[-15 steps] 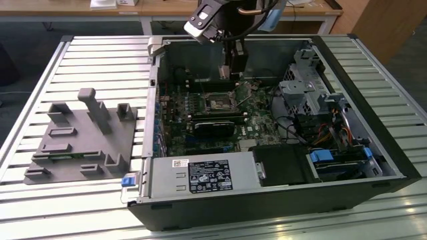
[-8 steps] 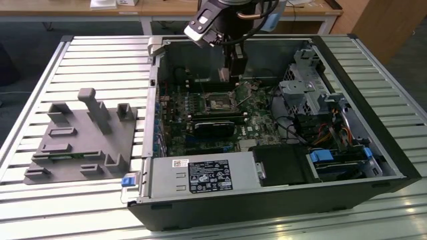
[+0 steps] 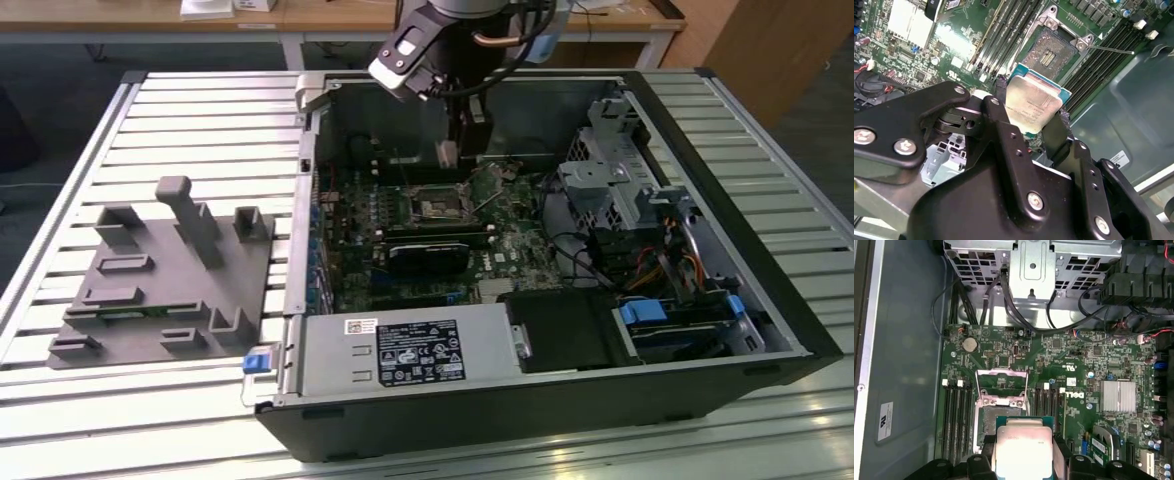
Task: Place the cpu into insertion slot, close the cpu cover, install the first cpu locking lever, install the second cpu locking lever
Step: 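Place the cpu into insertion slot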
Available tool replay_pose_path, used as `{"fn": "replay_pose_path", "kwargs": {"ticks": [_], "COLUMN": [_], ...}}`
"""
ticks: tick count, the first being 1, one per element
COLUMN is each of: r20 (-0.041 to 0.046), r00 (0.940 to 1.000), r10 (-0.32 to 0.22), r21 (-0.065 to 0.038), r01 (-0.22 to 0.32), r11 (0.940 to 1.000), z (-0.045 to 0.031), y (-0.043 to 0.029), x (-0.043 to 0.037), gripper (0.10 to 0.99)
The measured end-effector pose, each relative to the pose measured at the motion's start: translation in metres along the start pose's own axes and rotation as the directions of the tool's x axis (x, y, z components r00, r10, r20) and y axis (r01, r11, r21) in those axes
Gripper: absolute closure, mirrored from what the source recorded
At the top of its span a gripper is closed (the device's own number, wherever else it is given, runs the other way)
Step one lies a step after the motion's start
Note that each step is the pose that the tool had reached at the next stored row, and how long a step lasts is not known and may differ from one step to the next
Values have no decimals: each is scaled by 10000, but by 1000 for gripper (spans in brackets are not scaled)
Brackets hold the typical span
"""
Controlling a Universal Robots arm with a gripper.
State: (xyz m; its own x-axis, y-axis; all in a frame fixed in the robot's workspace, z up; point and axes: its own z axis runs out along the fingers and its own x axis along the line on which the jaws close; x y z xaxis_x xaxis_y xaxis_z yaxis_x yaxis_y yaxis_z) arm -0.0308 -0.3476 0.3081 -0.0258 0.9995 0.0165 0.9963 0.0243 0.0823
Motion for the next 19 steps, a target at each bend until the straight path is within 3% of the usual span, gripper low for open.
{"fn": "replay_pose_path", "kwargs": {"ticks": [8, 19], "r20": [0, 5], "r00": [10000, 10000], "r10": [1, -1], "r21": [41, 13], "r01": [-1, 1], "r11": [10000, 10000], "z": [133, 325], "y": [-11, -28], "x": [0, 24], "gripper": [549, 549]}}
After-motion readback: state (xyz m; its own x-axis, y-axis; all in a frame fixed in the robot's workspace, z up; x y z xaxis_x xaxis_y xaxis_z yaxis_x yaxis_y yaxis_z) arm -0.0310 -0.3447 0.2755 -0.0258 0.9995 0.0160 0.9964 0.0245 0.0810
